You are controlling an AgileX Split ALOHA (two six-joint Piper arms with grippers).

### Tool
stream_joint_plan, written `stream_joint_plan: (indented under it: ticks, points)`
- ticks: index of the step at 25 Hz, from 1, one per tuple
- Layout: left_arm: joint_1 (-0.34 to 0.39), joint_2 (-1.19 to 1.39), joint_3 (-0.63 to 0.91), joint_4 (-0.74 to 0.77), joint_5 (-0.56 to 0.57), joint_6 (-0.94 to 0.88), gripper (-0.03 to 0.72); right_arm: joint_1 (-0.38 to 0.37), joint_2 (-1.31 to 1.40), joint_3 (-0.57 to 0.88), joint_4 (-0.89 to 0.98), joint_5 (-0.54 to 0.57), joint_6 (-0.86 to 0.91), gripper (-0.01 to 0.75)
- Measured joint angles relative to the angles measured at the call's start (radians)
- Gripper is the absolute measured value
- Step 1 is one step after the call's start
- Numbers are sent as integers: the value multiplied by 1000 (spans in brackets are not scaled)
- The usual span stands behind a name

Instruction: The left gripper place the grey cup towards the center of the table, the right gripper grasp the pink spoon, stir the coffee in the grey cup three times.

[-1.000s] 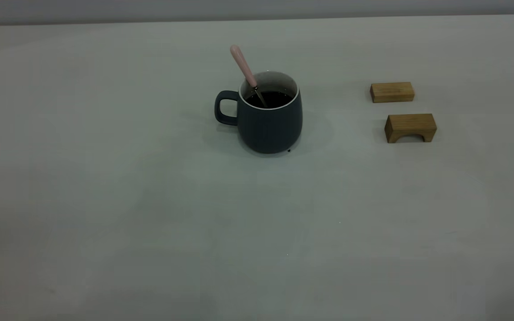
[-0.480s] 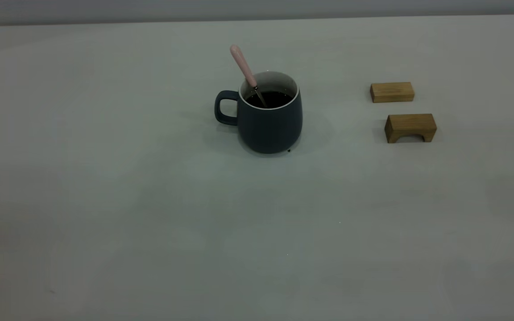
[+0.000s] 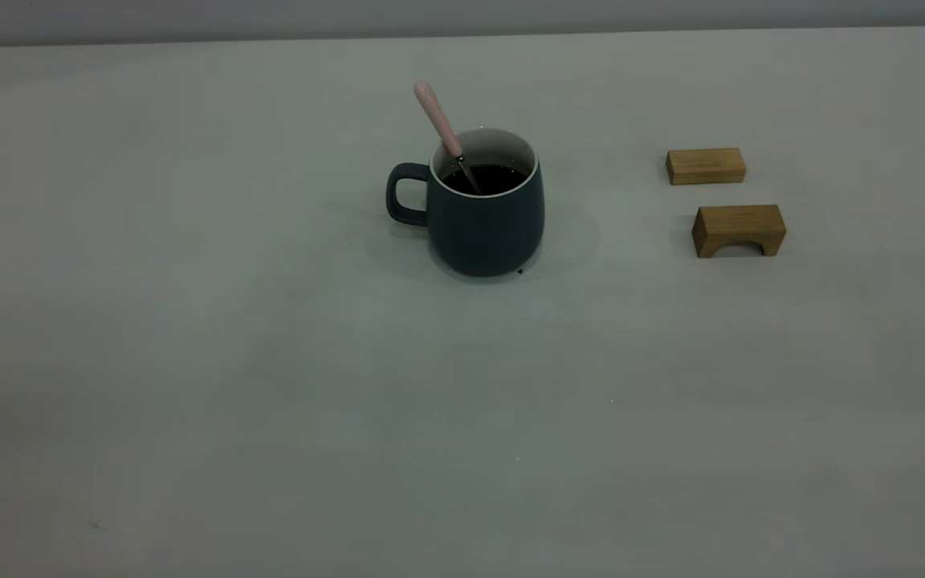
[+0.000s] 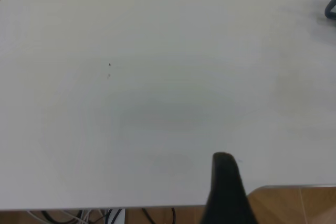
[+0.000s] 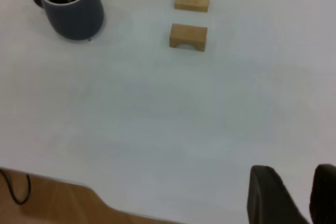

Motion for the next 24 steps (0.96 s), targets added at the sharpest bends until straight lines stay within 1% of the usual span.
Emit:
stream_joint_plan:
  ticks: [5,24]
  points:
    - [0,0,0,0,0,0,590,0,-54,4,-9,-1,11,237]
    - [0,0,0,0,0,0,590,0,-56,4,-11,-2,18,237]
